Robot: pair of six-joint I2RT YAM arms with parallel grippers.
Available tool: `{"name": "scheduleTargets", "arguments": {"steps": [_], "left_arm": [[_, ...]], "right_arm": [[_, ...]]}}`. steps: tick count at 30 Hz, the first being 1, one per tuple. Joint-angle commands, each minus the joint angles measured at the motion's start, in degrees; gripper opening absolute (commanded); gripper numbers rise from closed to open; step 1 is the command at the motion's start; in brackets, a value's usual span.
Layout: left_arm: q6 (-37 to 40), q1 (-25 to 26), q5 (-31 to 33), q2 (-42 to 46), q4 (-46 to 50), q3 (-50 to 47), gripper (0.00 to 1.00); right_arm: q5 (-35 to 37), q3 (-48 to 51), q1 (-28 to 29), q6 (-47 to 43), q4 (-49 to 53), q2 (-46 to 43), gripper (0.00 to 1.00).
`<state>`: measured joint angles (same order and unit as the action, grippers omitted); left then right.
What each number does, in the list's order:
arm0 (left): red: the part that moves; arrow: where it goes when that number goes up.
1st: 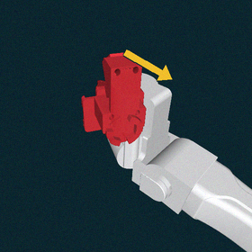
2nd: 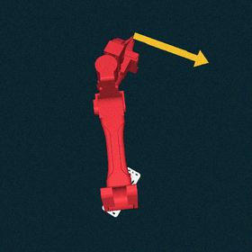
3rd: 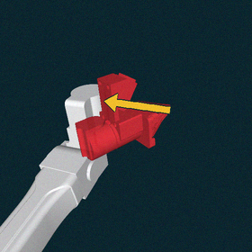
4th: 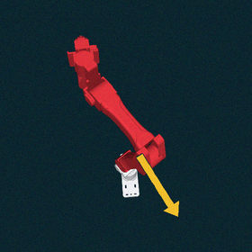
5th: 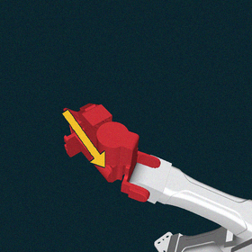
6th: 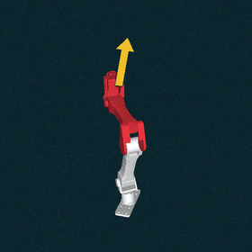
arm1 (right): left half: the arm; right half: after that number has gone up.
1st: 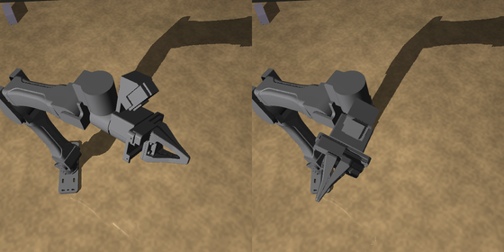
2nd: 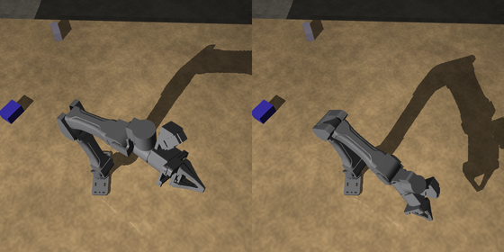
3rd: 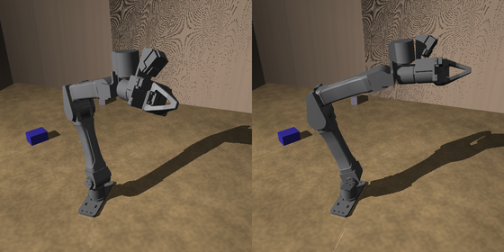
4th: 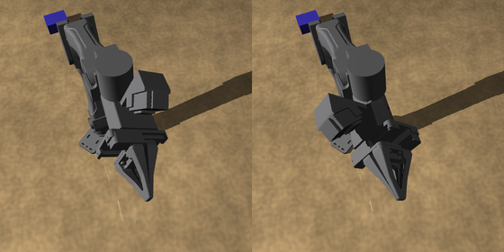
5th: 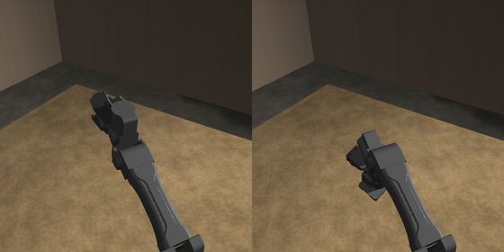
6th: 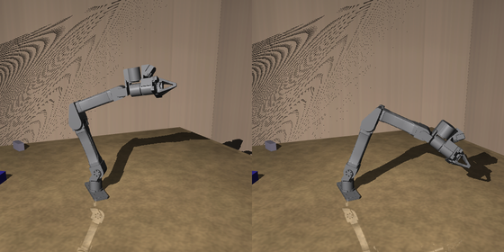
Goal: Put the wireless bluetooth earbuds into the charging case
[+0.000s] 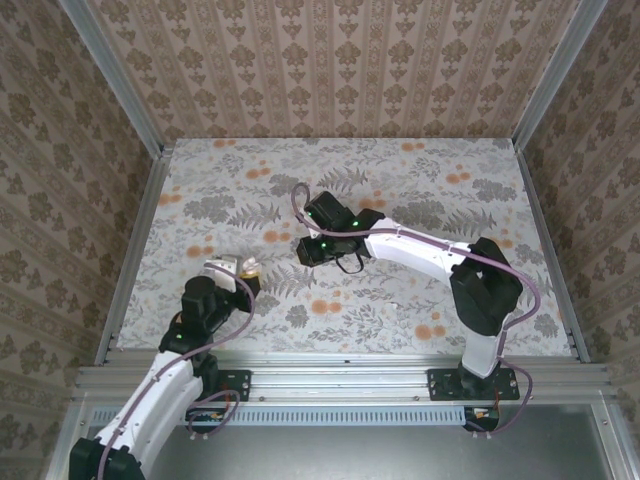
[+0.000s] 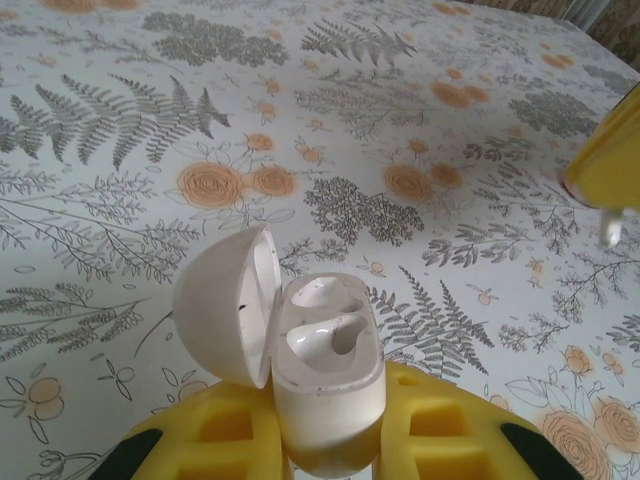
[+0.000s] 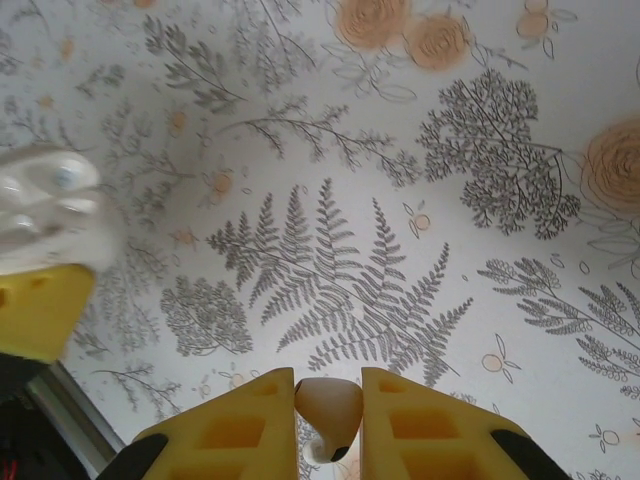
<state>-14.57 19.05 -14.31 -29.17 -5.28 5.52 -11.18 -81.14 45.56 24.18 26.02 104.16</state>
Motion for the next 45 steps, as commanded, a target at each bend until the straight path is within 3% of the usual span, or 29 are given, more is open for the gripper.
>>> {"name": "scheduleTargets", "arguments": {"steps": [1, 14, 31, 45], "left_arm": [[-0.8, -0.6, -2.8, -0.8, -4.3, -1.0, 0.00], [2.6, -1.1, -8.6, -4.4, -9.1, -1.5, 0.00], [8.5, -0.9, -15.7, -3.8, -15.8, -2.3, 0.00], [9.5, 0.1, -16.9, 1.4, -15.5, -2.9, 0.00]], "right_arm": [[-1.8, 0.3, -0.3, -0.7, -2.1, -2.1, 0.18], [-7.7, 0.2, -0.3, -5.0, -11.5, -3.2, 0.15], [-20.8, 8.4, 0.2, -10.4, -32.1, -4.6, 0.14], [-23.0, 9.3, 1.6, -17.0, -34.7, -3.6, 0.14]]}}
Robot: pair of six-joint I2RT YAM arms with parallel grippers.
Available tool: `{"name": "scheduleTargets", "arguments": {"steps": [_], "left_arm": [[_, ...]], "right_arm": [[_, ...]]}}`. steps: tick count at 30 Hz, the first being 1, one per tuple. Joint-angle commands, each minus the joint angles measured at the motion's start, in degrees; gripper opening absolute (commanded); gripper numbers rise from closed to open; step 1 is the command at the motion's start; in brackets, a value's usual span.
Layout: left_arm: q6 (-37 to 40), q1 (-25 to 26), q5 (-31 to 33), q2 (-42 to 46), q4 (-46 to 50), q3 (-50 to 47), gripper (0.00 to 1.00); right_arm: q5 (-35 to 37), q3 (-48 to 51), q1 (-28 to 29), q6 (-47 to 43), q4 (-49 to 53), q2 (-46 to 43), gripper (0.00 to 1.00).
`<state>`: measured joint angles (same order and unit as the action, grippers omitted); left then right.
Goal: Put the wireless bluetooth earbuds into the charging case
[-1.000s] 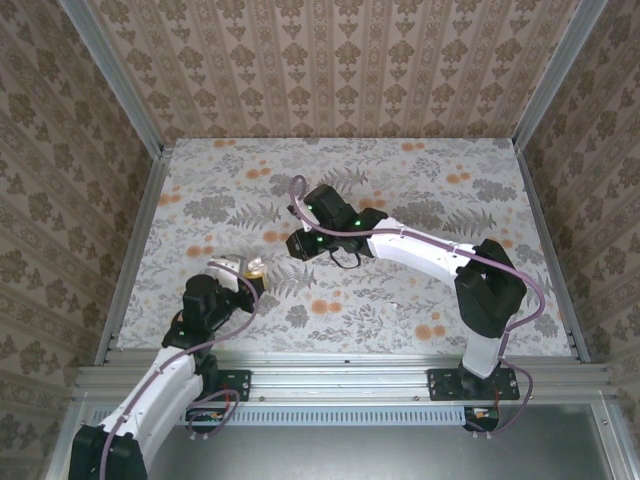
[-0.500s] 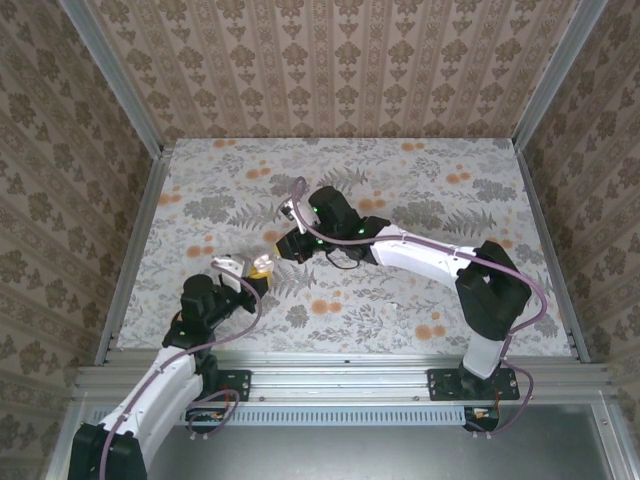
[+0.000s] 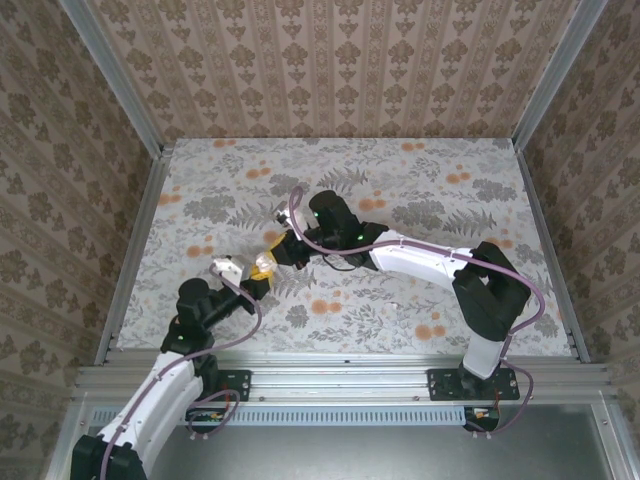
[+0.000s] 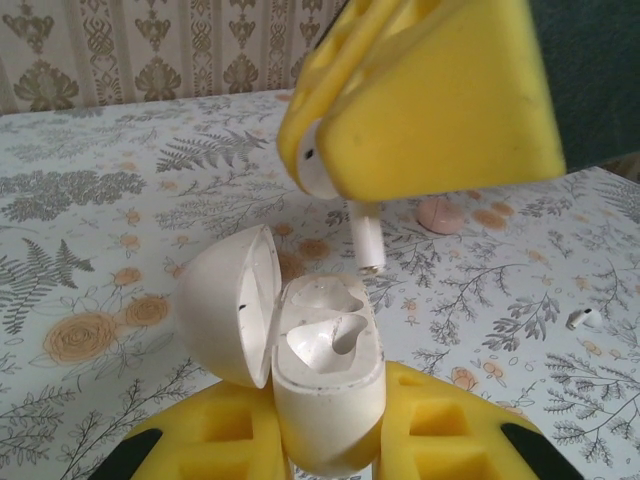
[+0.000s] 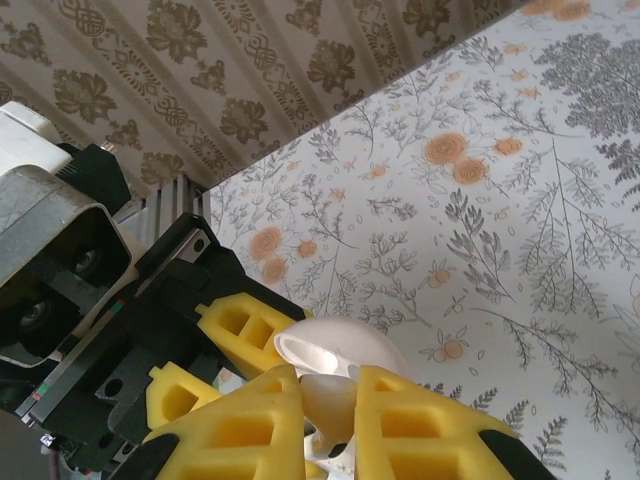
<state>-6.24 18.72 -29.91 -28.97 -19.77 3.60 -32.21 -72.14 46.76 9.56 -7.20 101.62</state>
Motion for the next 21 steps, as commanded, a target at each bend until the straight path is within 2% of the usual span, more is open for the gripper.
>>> {"name": "scheduleTargets", "arguments": {"steps": [1, 13, 21], "left_arm": [[1.2, 0.5, -1.2, 1.3, -0.8, -0.9, 0.00], [1.6, 1.0, -0.8, 1.5, -0.6, -0.7, 0.00], [1.6, 1.2, -0.9, 1.6, -0.6, -0.5, 0.00]], "right_arm": [[-2.2, 0.2, 0.5, -2.7, -1.5, -1.1, 0.14], [-3.4, -0.5, 1.4, -5.2, -0.2, -0.2, 0.14], [-1.4, -2.0, 2.1, -8.4, 3.8, 0.7, 0.14]]}}
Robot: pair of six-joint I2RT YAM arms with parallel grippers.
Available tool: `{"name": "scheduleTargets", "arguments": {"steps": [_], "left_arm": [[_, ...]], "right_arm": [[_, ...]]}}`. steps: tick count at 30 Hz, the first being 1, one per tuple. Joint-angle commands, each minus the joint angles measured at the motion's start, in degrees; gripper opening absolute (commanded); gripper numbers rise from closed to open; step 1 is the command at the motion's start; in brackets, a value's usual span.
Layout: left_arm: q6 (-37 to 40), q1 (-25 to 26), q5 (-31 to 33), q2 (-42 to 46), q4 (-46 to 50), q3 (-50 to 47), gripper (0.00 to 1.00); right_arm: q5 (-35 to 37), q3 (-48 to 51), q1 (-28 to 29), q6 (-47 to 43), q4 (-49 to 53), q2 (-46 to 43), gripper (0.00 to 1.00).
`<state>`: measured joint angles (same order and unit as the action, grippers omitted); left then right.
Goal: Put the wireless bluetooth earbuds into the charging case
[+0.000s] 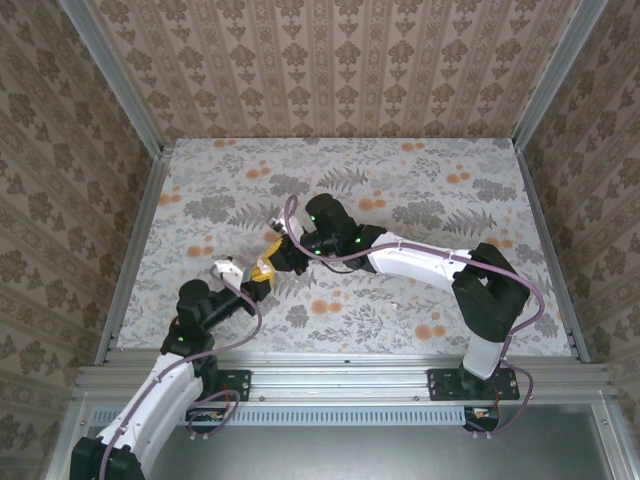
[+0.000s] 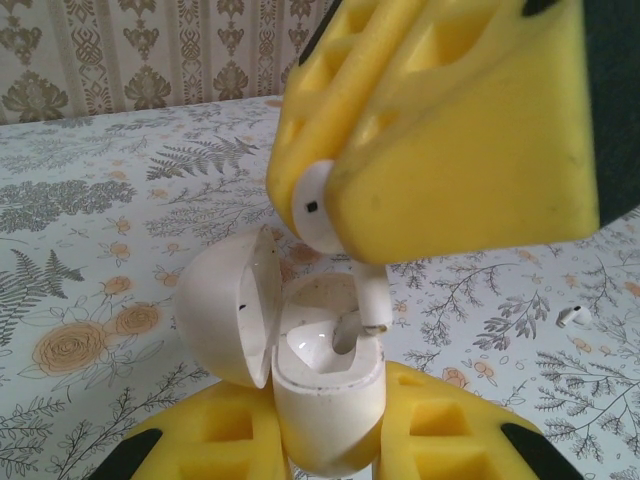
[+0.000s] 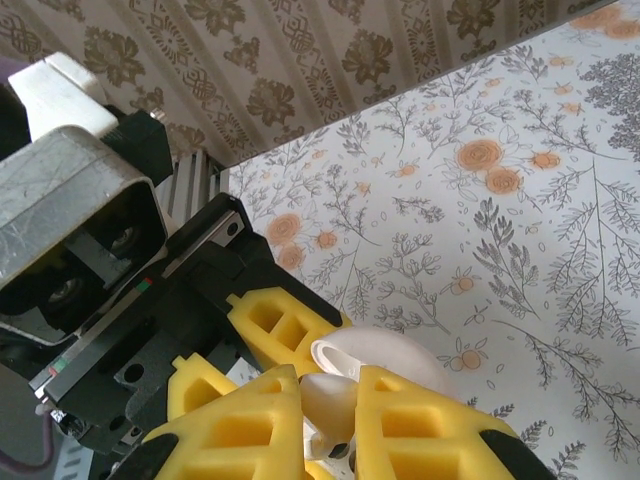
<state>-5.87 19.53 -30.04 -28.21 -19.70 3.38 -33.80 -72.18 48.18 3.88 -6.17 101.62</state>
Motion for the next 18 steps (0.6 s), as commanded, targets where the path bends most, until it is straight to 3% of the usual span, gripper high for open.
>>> {"name": "scheduleTargets", "arguments": {"steps": [1, 8, 18], "left_arm": [[1.2, 0.4, -0.8, 0.9, -0.7, -0.3, 0.00], [1.0, 0.6, -0.6, 1.7, -0.4, -0.2, 0.00], [1.0, 1.0, -0.2, 2.3, 1.0, -0.5, 0.00]], "right_arm": [[0.5, -2.1, 0.7, -3.2, 3.3, 0.7, 0.14], [3.8, -3.0, 1.5, -6.3, 7.0, 0.7, 0.15], [4.5, -2.3, 1.5, -5.6, 2.5, -3.0, 0.15]]}}
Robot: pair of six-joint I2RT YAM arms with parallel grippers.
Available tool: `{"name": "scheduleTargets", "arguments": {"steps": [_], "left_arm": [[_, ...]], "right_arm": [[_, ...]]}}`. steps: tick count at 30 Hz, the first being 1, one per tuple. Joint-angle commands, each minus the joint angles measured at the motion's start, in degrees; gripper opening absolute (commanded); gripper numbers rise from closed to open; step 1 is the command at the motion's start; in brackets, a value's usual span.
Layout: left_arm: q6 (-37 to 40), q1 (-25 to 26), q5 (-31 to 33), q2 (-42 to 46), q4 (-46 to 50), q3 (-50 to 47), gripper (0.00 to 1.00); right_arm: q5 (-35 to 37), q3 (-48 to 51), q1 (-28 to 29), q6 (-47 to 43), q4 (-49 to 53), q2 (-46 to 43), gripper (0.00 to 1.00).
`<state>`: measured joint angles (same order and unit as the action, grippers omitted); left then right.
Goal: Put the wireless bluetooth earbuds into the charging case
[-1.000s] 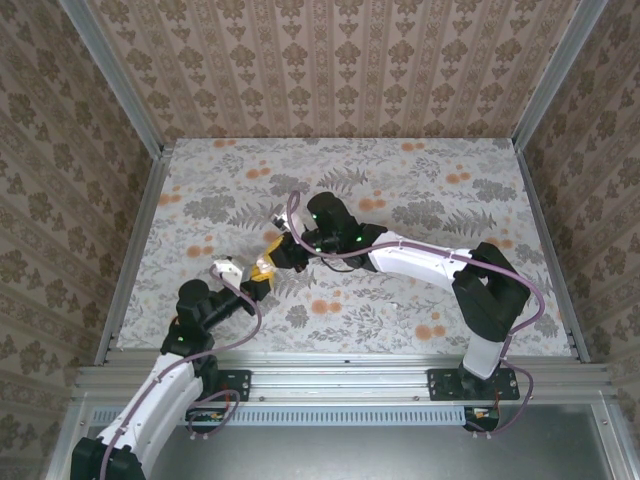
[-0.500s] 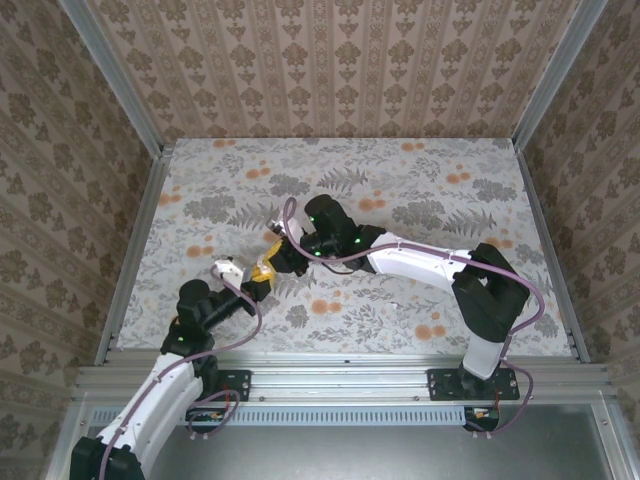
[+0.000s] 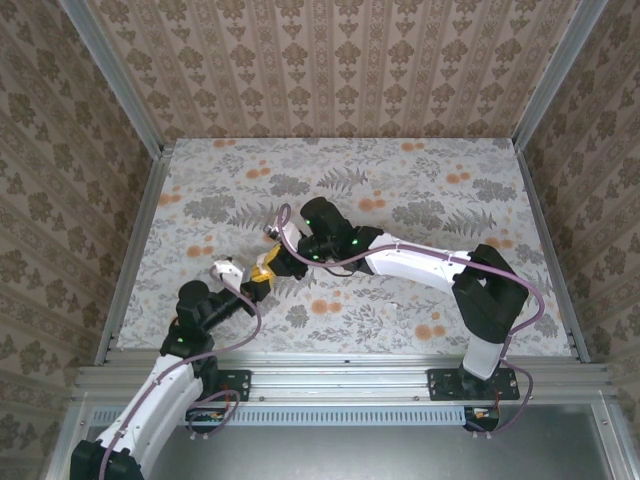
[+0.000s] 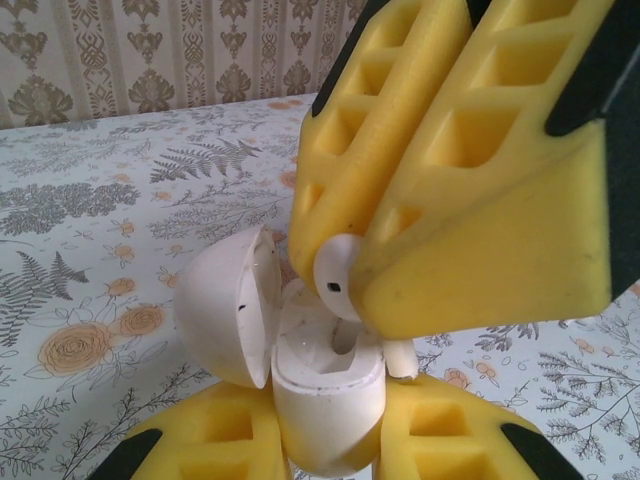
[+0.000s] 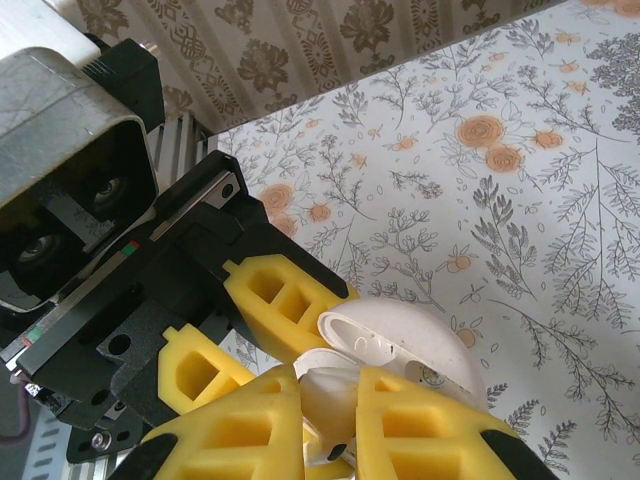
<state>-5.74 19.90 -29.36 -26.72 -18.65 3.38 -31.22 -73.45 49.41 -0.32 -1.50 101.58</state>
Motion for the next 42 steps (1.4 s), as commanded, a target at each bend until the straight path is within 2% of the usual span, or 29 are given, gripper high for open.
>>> {"name": "scheduleTargets", "arguments": {"steps": [1, 15, 42], "left_arm": [[0.9, 0.8, -0.9, 0.9, -0.1, -0.4, 0.00], [0.6, 1.1, -0.8, 0.9, -0.3, 0.0, 0.00], [-1.9, 1.1, 0.6, 1.1, -1.9, 1.8, 0.00]], "right_arm": [[2.1, -1.1, 0.3, -1.6, -2.2, -3.3, 0.15], [2.7, -3.0, 0.3, -2.9, -1.3, -0.9, 0.15], [2.3, 0.4, 0.5, -4.1, -3.0, -0.6, 0.15]]}}
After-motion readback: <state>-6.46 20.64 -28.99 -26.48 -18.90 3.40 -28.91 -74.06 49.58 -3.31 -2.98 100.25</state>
